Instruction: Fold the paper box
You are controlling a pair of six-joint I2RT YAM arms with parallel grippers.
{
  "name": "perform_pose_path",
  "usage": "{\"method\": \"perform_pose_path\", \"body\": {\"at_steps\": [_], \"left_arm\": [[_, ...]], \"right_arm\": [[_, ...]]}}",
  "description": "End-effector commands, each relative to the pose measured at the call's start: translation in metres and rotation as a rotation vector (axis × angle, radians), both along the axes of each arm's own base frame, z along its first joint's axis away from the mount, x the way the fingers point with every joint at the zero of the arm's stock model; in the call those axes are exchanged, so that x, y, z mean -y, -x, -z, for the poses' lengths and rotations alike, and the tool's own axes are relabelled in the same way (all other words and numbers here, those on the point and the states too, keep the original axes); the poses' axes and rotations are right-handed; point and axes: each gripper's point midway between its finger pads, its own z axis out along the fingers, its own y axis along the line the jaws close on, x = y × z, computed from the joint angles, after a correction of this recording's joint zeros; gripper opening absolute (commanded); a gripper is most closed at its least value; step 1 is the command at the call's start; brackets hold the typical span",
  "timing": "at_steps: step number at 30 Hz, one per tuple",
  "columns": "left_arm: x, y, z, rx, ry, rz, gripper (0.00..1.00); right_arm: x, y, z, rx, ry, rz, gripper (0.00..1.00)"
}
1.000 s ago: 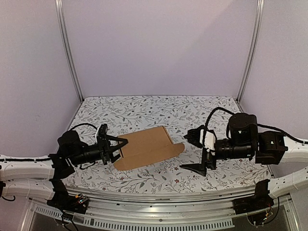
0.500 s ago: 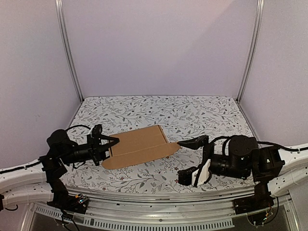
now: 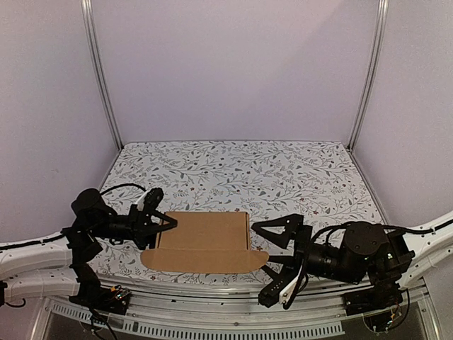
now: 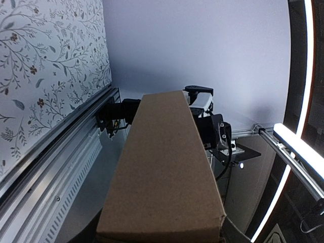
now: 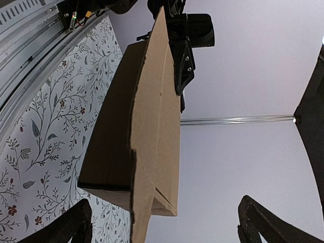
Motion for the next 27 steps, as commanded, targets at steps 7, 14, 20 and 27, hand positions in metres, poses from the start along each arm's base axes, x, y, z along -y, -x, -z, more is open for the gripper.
{"method": "perform_pose_path", "body": {"at_steps": [7,14,20,27], "left_arm": [[-0.005,0.026,-0.040,0.187,0.103,0.133,0.00],[-0.007,0.038,-0.042,0.225,0.109,0.194,0.00],[-0.008,0.042,-0.038,0.230,0.108,0.210,0.00],[-0.009,0.043,-0.036,0.229,0.106,0.219,0.01]], "right_arm": [[-0.006,0.015,0.005,0.077,0.005,-0.035,0.99],[-0.022,0.027,-0.007,0.102,-0.041,-0.076,0.99],[-0.035,0.040,-0.006,0.170,-0.034,-0.115,0.99],[-0.048,0.038,0.001,0.237,-0.006,-0.091,0.89]]}}
